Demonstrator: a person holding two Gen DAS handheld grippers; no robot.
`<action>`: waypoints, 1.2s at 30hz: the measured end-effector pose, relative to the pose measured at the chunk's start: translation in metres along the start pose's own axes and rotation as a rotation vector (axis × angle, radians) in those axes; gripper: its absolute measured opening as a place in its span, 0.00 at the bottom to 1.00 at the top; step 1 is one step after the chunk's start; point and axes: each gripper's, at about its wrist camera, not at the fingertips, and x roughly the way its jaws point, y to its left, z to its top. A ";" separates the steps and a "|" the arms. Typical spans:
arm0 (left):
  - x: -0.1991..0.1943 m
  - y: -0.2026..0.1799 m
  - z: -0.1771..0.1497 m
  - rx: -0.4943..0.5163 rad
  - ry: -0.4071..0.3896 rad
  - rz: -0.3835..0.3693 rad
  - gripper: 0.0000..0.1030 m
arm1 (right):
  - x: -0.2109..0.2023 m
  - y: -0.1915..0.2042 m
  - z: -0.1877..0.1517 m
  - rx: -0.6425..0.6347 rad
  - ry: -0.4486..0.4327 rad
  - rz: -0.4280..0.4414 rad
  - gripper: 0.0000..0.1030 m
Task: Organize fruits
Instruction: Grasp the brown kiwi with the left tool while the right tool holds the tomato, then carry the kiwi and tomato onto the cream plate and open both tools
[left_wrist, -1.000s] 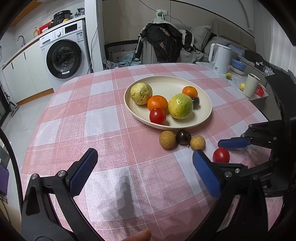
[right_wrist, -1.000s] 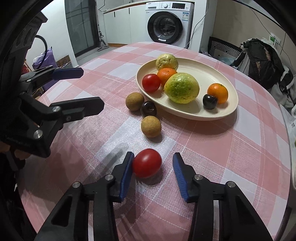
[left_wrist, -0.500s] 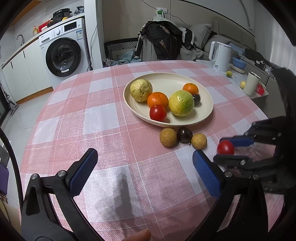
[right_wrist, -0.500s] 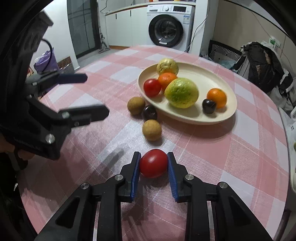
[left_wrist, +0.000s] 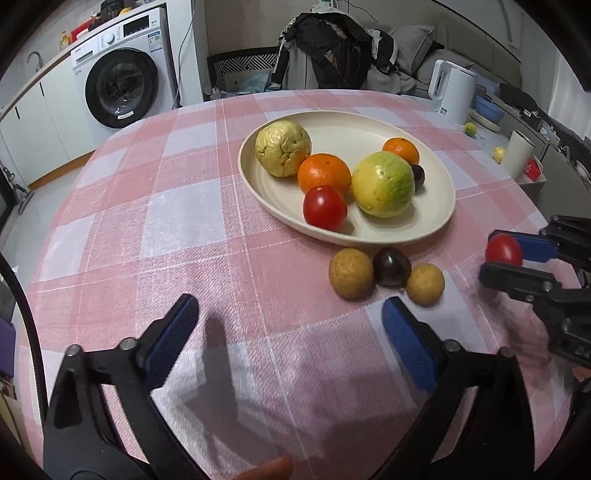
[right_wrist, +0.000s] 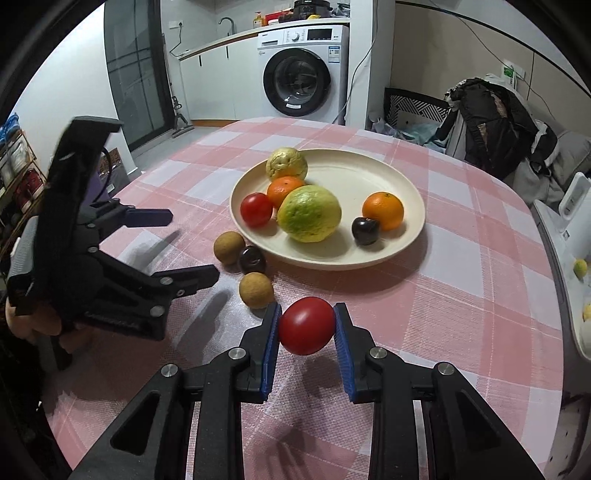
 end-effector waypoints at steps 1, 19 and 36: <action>0.002 0.000 0.001 0.003 0.005 -0.002 0.89 | -0.001 -0.001 0.000 0.001 -0.001 0.000 0.28; 0.010 -0.019 0.012 0.104 -0.005 -0.054 0.42 | 0.002 -0.007 0.000 0.009 0.007 -0.003 0.28; -0.009 -0.015 0.000 0.109 -0.050 -0.081 0.24 | 0.003 -0.006 -0.002 0.009 0.006 -0.004 0.28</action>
